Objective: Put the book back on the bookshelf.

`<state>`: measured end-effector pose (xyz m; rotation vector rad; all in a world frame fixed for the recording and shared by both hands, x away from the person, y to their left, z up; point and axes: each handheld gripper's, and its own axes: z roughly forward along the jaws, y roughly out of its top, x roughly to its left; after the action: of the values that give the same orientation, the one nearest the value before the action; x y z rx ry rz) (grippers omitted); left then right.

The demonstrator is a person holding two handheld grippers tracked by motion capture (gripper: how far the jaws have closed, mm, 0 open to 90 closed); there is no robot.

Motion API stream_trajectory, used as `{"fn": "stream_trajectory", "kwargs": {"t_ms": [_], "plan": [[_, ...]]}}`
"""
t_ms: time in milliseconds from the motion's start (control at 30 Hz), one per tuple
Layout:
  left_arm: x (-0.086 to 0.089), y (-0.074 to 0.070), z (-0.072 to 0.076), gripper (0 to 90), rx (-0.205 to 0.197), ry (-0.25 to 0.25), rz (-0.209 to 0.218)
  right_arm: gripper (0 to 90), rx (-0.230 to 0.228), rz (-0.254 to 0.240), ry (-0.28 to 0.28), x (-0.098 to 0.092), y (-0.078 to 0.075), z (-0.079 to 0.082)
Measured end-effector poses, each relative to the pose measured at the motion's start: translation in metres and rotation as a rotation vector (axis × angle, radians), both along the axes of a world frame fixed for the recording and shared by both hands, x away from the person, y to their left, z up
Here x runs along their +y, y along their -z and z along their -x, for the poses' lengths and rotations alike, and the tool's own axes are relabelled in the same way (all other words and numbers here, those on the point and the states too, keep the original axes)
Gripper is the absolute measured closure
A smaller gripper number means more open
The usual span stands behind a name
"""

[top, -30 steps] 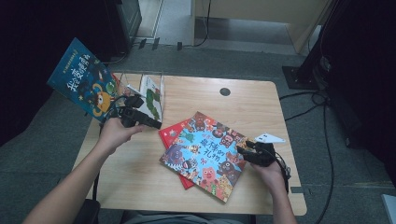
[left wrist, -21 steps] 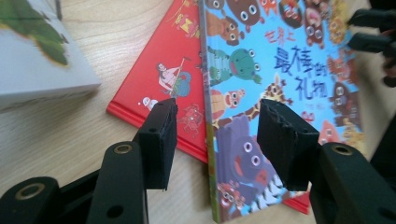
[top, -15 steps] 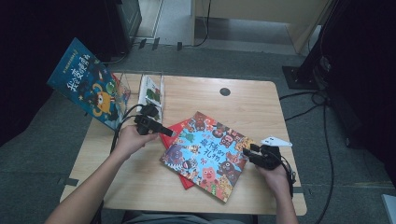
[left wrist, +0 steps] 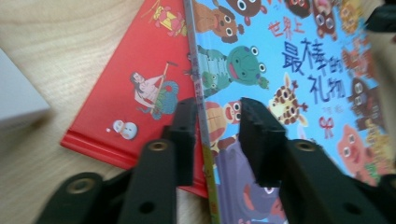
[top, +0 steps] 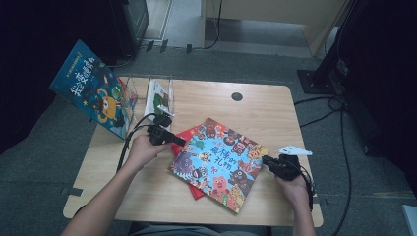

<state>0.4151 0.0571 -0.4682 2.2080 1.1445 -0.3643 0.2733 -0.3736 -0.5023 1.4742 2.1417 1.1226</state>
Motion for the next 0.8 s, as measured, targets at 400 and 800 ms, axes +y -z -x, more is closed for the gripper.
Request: {"fn": "stream_trajectory", "kwargs": {"t_ms": [400, 800], "plan": [[0.009, 0.012, 0.012, 83.8, -0.011, -0.002, -0.009, 89.3, 0.004, -0.022, -0.013, 0.001, 0.001, -0.003], [0.014, 0.018, 0.02, 87.8, -0.01, -0.013, -0.005, 90.0, 0.015, -0.001, -0.007, -0.005, -0.001, -0.008]]}}
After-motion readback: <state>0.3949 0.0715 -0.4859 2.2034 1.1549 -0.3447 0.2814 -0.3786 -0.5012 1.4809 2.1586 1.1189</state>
